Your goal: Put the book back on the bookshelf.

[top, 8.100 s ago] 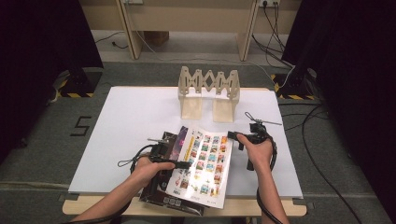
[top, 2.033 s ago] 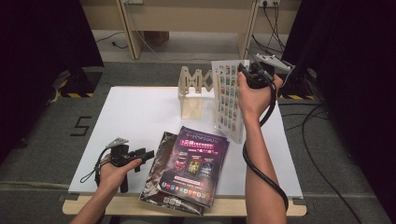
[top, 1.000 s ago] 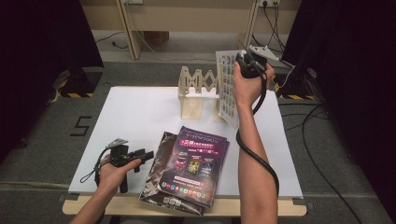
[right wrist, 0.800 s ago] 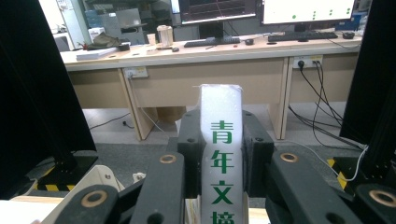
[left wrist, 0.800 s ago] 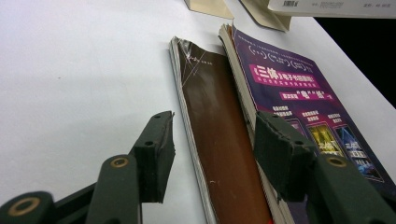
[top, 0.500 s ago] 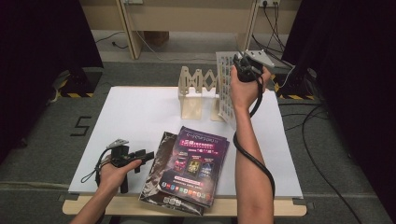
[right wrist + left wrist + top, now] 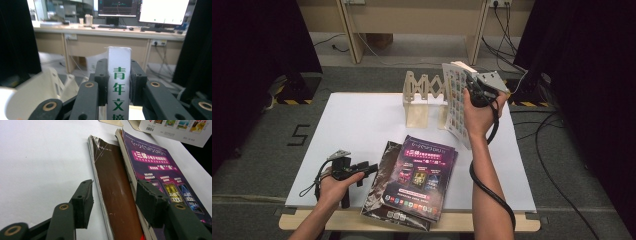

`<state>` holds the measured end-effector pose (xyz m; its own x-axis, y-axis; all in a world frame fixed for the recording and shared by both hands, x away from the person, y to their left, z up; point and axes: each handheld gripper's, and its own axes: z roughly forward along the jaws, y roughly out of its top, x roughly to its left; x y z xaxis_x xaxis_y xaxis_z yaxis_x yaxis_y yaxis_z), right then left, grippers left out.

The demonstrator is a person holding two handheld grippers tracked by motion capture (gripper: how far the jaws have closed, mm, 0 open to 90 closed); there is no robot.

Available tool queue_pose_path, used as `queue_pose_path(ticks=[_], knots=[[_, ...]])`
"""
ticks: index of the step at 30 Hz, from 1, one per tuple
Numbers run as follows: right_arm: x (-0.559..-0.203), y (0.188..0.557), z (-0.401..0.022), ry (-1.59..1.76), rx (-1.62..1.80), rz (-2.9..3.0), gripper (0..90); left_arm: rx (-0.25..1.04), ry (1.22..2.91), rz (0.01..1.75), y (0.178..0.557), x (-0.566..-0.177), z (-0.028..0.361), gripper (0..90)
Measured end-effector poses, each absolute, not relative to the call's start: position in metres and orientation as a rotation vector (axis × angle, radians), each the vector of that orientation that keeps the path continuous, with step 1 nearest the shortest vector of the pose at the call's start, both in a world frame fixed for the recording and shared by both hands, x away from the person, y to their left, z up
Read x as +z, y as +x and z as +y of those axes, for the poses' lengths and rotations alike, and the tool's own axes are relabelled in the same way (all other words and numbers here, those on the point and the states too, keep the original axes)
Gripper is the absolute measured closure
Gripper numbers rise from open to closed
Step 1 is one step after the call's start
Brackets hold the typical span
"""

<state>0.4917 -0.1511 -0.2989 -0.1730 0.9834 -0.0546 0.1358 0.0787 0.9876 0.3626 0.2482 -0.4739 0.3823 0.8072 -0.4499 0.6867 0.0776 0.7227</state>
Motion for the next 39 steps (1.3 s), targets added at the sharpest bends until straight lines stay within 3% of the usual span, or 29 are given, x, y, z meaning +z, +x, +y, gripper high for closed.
queue_pose_path(ticks=[19,25,39], knots=[[-0.321,0.455,-0.154,1.211,1.246,1.488,72.5,0.157,1.629,1.35,0.363,-0.471,0.252,46.7],[-0.328,0.439,-0.163,1.24,1.227,1.493,67.2,0.155,1.627,1.35,0.363,-0.47,0.252,46.7],[-0.325,0.465,-0.182,1.33,1.229,1.635,66.0,0.15,1.627,1.352,0.363,-0.471,0.253,46.5]])
